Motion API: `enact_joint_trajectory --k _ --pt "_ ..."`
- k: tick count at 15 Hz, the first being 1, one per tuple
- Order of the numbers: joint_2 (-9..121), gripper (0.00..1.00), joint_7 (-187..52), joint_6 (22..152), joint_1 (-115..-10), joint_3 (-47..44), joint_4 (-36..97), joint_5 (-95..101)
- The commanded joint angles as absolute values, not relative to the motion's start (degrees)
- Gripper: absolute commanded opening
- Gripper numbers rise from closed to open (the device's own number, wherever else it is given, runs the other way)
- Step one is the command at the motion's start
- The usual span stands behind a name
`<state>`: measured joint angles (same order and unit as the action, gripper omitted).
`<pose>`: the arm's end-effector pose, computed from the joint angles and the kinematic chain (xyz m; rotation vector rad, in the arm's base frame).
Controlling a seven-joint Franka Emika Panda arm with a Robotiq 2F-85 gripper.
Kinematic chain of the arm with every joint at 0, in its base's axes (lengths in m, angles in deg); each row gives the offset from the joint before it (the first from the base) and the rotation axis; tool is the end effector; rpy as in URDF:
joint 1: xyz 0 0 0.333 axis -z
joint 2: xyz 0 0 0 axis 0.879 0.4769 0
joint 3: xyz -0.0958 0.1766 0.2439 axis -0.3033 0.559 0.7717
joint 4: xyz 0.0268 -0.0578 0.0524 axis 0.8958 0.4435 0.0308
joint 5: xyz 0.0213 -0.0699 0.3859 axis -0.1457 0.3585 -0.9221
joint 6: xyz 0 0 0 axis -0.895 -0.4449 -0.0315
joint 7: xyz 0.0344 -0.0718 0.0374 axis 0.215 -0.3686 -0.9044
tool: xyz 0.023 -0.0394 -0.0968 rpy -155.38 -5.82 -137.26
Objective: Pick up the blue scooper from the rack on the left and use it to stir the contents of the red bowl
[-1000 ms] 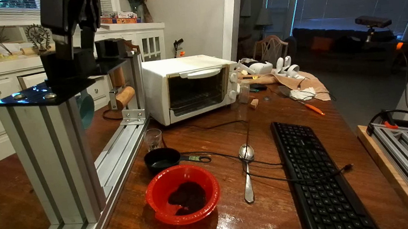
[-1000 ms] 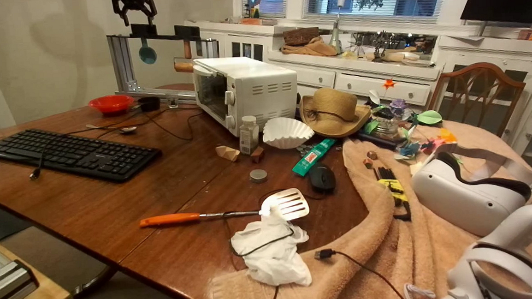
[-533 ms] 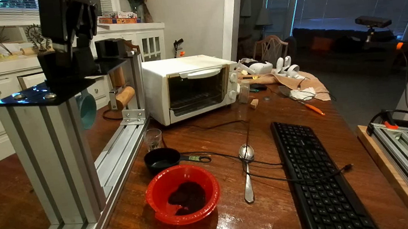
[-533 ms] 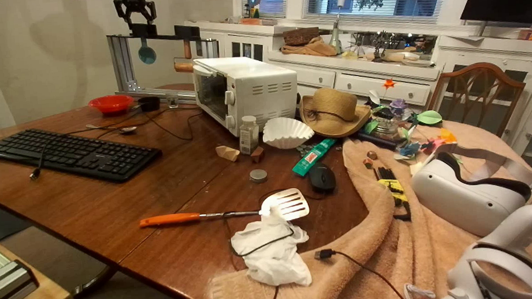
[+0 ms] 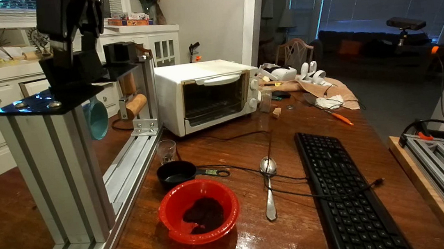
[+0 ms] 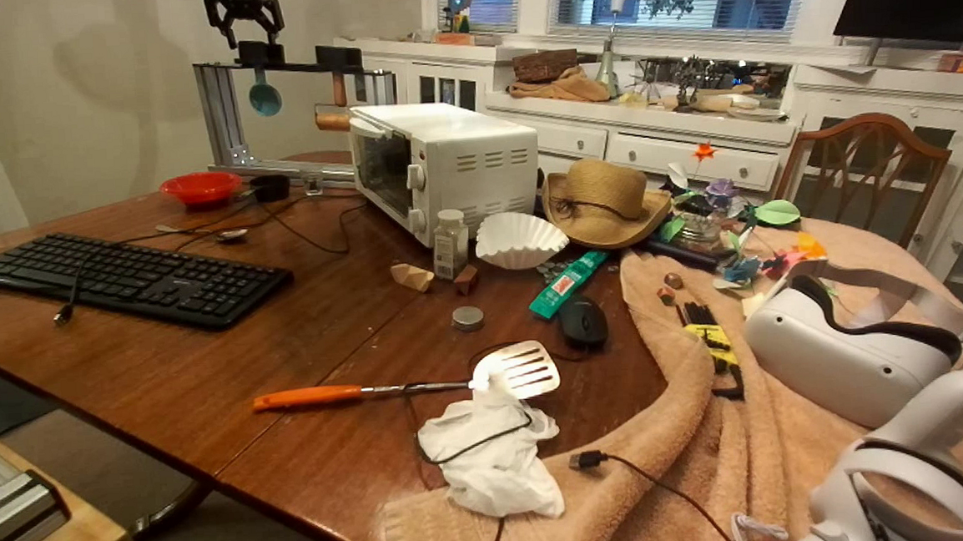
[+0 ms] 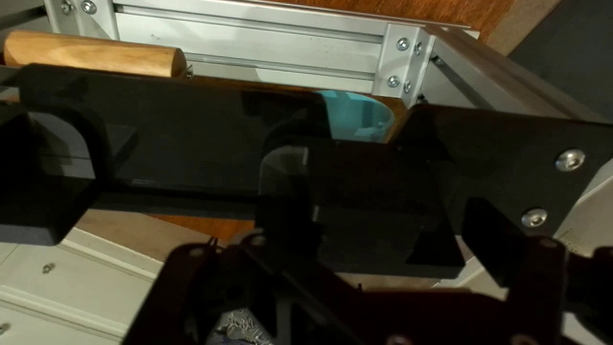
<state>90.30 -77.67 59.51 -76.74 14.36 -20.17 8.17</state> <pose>0.7461 0.2778 0.4565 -2.9668 -0.7520 -0.4005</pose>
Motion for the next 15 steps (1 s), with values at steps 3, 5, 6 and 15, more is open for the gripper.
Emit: enact_joint_trajectory --k 3,5,6,15 --pt "91.13 0.81 -76.64 56.66 -77.18 13.83 -22.29 8.43" --pt "91.0 0.86 -76.14 56.62 -77.15 13.61 -22.0 8.53" --pt "90.91 0.88 -75.89 56.74 -77.05 13.72 -21.86 8.31" --pt "89.34 0.87 -72.23 58.07 -76.63 13.61 -19.61 8.24"
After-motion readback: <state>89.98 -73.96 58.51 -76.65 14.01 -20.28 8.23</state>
